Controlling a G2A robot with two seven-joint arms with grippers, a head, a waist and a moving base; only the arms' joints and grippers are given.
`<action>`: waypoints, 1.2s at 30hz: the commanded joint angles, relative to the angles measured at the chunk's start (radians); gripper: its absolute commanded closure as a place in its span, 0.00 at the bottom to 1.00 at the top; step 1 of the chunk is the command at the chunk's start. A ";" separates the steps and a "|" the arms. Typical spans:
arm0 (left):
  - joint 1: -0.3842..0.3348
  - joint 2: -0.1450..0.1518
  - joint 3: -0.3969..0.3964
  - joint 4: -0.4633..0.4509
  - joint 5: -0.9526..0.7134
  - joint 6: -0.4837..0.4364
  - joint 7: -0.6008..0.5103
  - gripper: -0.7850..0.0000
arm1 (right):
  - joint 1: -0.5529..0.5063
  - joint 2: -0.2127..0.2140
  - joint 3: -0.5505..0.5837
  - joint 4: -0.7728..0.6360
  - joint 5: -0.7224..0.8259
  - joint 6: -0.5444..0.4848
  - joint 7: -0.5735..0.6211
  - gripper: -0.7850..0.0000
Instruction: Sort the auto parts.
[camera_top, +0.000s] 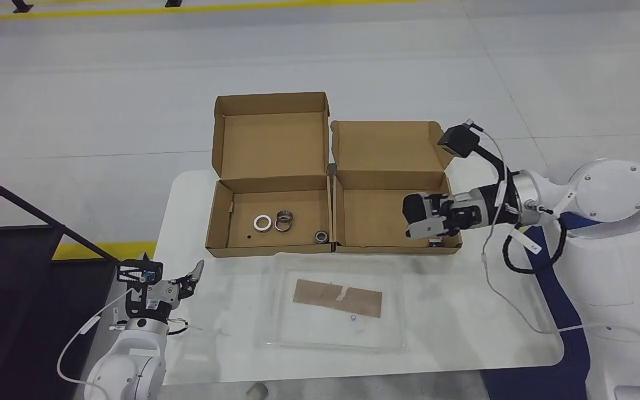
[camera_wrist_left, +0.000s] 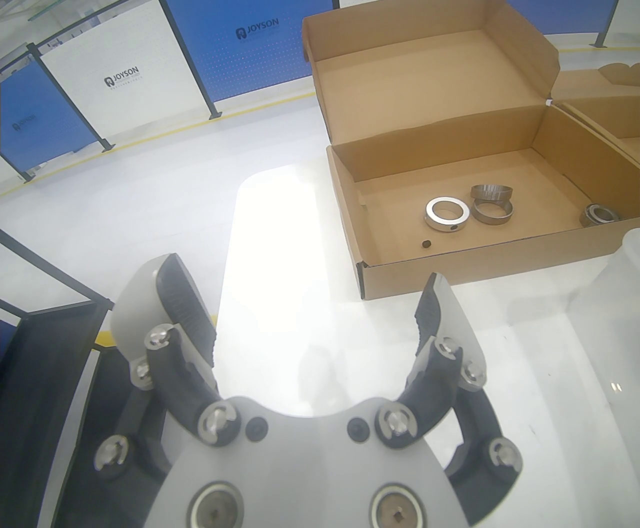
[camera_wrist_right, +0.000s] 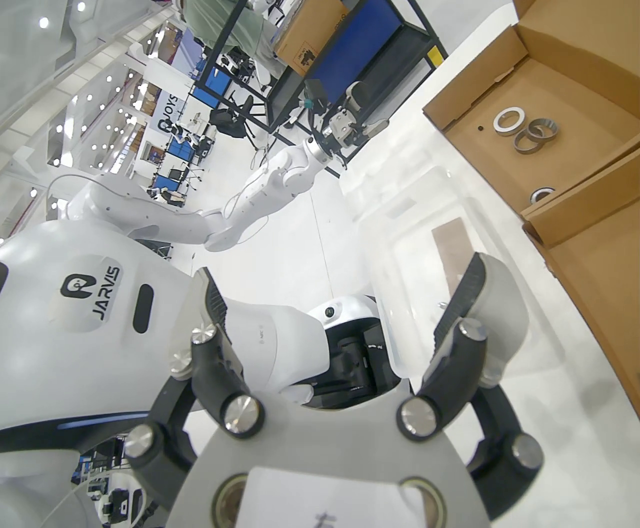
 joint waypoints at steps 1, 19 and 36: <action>0.000 0.000 0.000 0.000 0.000 0.000 0.000 0.00 | 0.000 0.000 0.000 0.000 -0.001 0.000 0.000 0.00; 0.000 0.000 0.000 0.000 0.000 0.000 0.000 0.00 | 0.000 0.000 0.000 0.000 -0.001 0.000 0.000 0.00; 0.000 0.000 0.000 0.000 0.000 0.000 0.000 0.00 | 0.173 -0.011 -0.586 -0.059 -0.504 0.129 0.000 0.00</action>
